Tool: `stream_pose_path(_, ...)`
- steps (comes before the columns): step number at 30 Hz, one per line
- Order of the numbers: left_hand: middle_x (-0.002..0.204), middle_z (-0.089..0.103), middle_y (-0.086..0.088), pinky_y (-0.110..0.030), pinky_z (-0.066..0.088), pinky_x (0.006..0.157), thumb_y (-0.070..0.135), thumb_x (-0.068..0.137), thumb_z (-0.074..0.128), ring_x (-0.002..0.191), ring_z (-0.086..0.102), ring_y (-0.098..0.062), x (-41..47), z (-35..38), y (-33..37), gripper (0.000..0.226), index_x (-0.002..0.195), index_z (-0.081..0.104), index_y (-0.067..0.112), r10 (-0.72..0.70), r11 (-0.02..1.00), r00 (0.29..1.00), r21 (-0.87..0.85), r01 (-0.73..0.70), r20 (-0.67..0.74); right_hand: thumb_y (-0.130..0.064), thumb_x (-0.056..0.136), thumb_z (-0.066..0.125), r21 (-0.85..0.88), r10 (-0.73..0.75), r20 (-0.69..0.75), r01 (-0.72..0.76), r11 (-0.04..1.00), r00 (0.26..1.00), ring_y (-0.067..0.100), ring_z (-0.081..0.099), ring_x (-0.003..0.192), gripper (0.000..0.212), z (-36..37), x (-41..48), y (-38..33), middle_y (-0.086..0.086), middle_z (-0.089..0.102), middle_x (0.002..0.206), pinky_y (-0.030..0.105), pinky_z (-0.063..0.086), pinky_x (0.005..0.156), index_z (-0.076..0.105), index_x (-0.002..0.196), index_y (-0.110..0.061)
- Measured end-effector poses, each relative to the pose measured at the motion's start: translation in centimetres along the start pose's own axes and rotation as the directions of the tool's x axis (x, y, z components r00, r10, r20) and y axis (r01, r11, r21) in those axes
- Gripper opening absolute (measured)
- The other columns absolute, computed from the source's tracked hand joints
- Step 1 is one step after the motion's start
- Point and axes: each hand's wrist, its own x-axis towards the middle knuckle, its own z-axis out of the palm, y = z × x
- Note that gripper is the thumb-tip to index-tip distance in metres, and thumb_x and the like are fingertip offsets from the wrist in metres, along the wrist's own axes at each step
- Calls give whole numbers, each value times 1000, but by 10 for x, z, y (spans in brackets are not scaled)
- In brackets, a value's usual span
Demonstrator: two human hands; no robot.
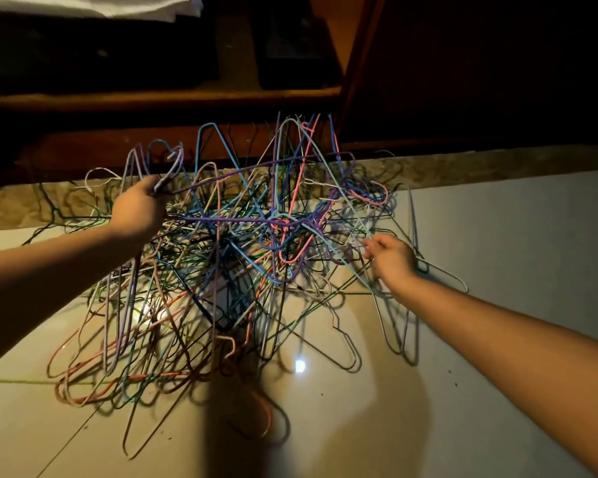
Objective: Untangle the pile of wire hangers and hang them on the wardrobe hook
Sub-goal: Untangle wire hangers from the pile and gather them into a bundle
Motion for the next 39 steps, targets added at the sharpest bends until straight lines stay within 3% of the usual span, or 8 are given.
stream_pose_path(5, 92, 52, -16, -28, 31, 52, 7, 96, 43, 59, 41, -20, -4, 1, 4, 24, 118, 54, 9, -28, 1000, 1000, 6, 28, 8, -7, 96, 45, 9, -55, 83, 54, 998, 995, 1, 40, 40, 23, 3, -14, -3, 1, 48, 59, 9, 29, 40, 60, 80, -14)
stream_pose_path(9, 106, 59, -25, -29, 33, 54, 6, 95, 44, 67, 45, -24, -8, 0, 12, 27, 119, 55, 8, -27, 999, 1000, 32, 27, 3, -8, 98, 42, 11, -45, 100, 44, 999, 994, 11, 38, 52, 22, 3, -15, -3, 0, 50, 63, 16, 31, 46, 60, 88, -16)
stream_pose_path(13, 110, 59, -29, -48, 46, 68, 5, 94, 43, 90, 57, -44, -12, -2, 18, 25, 116, 55, 5, -33, 999, 999, 34, 32, 15, -8, 97, 43, 32, -58, 97, 55, 998, 994, 9, 34, 47, 21, 2, -14, 0, 0, 49, 63, 10, 25, 35, 63, 93, -14)
stream_pose_path(17, 107, 60, -28, -32, 35, 60, 9, 95, 44, 76, 51, -32, -10, -2, 17, 21, 112, 56, 6, -48, 999, 998, 23, 48, 26, -7, 98, 41, 102, -58, 125, 45, 994, 990, 12, 30, 47, 21, 3, -17, 1, 2, 46, 63, 12, 21, 33, 62, 99, -8)
stream_pose_path(23, 103, 60, -24, -31, 34, 60, 9, 94, 46, 74, 47, -25, -10, -1, 19, 21, 112, 56, 7, -33, 999, 998, -18, 34, 57, -5, 98, 39, 241, -3, 57, -11, 971, 998, 2, 31, 34, 28, 5, -29, 8, 3, 43, 62, 11, 21, 33, 57, 78, -14)
stream_pose_path(26, 95, 58, -28, -32, 32, 56, 7, 92, 47, 66, 46, -34, -11, 1, 19, 14, 101, 56, 12, -27, 999, 997, -44, 30, 67, -6, 98, 40, 282, 30, 29, -37, 959, 999, -2, 29, 29, 30, 9, -31, 9, 2, 42, 61, 12, 20, 32, 56, 74, -17)
stream_pose_path(32, 68, 45, -4, -29, 29, 48, 9, 94, 47, 54, 37, -16, -11, 0, 23, 8, 94, 50, 15, 10, 999, 999, -33, -8, 46, -7, 98, 40, 284, 13, 9, -15, 959, 1000, -1, 29, 29, 30, 12, -30, 3, 2, 43, 60, 11, 21, 32, 55, 74, -16)
stream_pose_path(39, 71, 44, -7, -29, 31, 54, 7, 93, 45, 57, 37, -23, -1, -6, 14, 8, 93, 51, 13, -3, 998, 999, -67, 5, 44, -16, 96, 44, 33, 6, -57, -4, 999, 998, 19, 41, 60, 30, 6, -22, 24, -1, 46, 61, 34, 36, 61, 50, 66, -18)
